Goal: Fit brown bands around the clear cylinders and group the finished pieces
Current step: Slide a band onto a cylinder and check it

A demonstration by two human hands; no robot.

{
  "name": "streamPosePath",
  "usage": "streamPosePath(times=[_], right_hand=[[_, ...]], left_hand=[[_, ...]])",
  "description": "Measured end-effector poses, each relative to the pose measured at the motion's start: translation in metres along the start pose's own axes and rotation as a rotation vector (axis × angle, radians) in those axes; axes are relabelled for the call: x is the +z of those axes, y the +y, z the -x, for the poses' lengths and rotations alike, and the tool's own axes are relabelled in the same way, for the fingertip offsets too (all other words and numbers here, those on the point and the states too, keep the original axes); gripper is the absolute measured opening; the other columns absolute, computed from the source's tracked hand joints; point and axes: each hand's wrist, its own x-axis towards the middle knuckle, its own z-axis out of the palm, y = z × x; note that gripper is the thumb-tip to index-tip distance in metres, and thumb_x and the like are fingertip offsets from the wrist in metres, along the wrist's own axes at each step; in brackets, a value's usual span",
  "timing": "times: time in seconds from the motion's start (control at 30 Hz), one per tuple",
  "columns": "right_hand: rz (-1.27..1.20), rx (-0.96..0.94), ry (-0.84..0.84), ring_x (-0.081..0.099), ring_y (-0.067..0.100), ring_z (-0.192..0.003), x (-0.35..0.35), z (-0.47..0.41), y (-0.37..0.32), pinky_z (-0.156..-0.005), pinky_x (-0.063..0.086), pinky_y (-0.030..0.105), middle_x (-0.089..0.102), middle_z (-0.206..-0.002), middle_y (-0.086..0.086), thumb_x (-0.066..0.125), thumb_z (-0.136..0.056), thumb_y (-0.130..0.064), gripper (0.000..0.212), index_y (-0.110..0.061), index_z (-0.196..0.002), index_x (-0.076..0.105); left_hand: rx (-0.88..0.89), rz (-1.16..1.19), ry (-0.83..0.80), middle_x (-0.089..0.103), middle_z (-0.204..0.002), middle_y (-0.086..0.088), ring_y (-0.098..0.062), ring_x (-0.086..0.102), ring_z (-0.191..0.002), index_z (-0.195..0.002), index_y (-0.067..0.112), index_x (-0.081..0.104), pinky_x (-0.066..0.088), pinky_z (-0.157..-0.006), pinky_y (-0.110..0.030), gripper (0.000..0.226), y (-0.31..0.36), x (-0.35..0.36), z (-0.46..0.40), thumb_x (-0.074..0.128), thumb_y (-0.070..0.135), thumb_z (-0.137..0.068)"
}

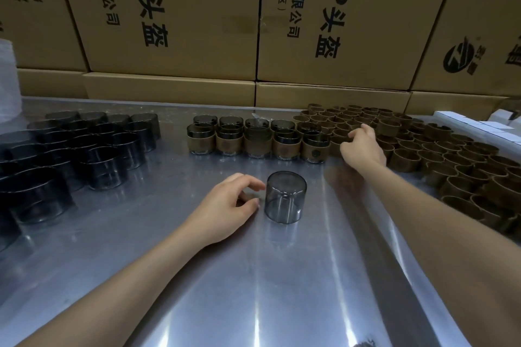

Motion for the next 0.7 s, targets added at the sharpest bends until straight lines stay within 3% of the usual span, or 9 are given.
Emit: streamPosePath(times=[0.17, 0.37, 0.57, 0.7], right_hand=[[0.195, 0.018, -0.107, 0.048, 0.034, -0.121, -0.006, -0.015, -0.005, -0.083, 0.040, 0.039, 0.015, -0.159, 0.000, 0.046, -0.096, -0.021, 0.046, -0.010, -0.140, 0.042], [0.315, -0.033, -0.079, 0.049, 0.029, -0.091, -0.013, -0.007, -0.011, -0.078, 0.047, 0.040, 0.033, -0.142, 0.008, 0.049, -0.096, -0.020, 0.036, -0.004, -0.128, 0.051], [0.109, -0.362, 0.203, 0.045, 0.024, -0.120, -0.022, 0.036, -0.008, -0.079, 0.046, 0.039, 0.046, -0.133, 0.004, 0.056, -0.091, -0.016, 0.037, -0.011, -0.128, 0.055], [-0.034, -0.560, 0.246, 0.052, 0.020, -0.110, -0.036, 0.087, -0.014, -0.080, 0.050, 0.039, 0.052, -0.117, 0.001, 0.067, -0.085, -0.017, 0.033, -0.015, -0.117, 0.058]], left_hand=[[0.014, -0.008, -0.029, 0.050, -0.100, 0.020, 0.013, 0.050, -0.082, -0.106, 0.029, 0.058, 0.034, -0.072, -0.004, 0.024, -0.002, 0.001, -0.001, 0.056, 0.009, -0.093], [0.007, 0.011, -0.025, 0.050, -0.099, 0.018, 0.012, 0.050, -0.081, -0.106, 0.027, 0.059, 0.035, -0.073, -0.004, 0.022, -0.002, 0.001, -0.001, 0.056, 0.009, -0.093], [-0.025, 0.014, -0.020, 0.050, -0.100, 0.016, 0.002, 0.052, -0.083, -0.103, 0.031, 0.057, 0.035, -0.072, -0.005, 0.022, 0.001, -0.001, -0.001, 0.057, 0.012, -0.092], [-0.054, -0.003, -0.021, 0.052, -0.105, 0.009, -0.004, 0.052, -0.084, -0.110, 0.023, 0.061, 0.037, -0.074, -0.012, 0.020, 0.004, -0.002, 0.000, 0.057, 0.013, -0.093]])
